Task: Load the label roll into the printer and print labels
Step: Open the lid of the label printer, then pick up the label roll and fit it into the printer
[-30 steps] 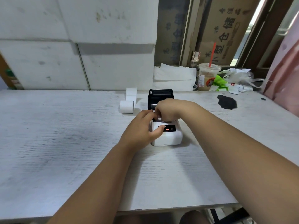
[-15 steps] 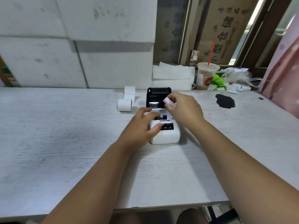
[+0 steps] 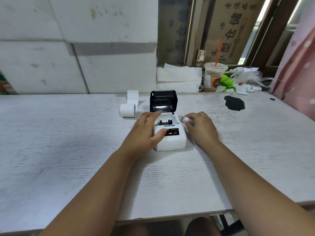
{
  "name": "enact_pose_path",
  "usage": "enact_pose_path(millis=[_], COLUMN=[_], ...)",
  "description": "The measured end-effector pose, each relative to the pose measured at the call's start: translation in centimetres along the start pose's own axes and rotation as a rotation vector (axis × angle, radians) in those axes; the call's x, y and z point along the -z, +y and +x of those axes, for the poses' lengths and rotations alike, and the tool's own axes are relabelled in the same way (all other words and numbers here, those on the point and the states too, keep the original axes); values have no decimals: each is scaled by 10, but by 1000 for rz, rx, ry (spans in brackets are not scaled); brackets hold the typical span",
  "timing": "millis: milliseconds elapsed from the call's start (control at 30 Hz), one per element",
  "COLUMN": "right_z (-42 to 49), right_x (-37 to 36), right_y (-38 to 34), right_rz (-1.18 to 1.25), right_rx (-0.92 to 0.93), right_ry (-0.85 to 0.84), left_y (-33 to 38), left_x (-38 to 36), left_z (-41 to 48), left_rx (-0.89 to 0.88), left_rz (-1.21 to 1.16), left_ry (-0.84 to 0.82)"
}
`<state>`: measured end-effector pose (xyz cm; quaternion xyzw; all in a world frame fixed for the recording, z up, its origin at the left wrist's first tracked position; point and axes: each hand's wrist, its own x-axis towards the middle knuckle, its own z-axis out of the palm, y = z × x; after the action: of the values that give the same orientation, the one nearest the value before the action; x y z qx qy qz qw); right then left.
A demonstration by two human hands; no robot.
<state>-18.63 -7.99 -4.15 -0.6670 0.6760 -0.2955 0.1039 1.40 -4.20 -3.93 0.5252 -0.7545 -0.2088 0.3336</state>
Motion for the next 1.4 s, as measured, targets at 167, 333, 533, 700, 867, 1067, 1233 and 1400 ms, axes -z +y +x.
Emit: enact_pose_path(millis=[167, 333, 533, 700, 867, 1067, 1233, 1400], right_z=[-3, -5, -6, -10, -12, -13, -11, -10], right_x=[-1, 0, 1, 10, 9, 9, 9, 8], right_y=[0, -1, -2, -1, -7, -9, -10, -12], right_rz=[-17, -29, 89, 287, 309, 323, 321, 329], right_rx=[18, 21, -28, -67, -23, -11, 8, 12], right_ry=[-8, -29, -2, 144, 164, 173, 156, 155], left_y=[0, 1, 2, -8, -22, -27, -35, -31], left_x=[-1, -2, -1, 10, 17, 14, 8, 8], left_z=[-1, 0, -1, 8, 22, 48, 53, 49], left_rx=[5, -1, -31, 184, 537, 498, 448, 405], left_rz=[-7, -18, -40, -186, -279, -131, 70, 91], left_ry=[11, 27, 45, 532, 615, 521, 434, 514])
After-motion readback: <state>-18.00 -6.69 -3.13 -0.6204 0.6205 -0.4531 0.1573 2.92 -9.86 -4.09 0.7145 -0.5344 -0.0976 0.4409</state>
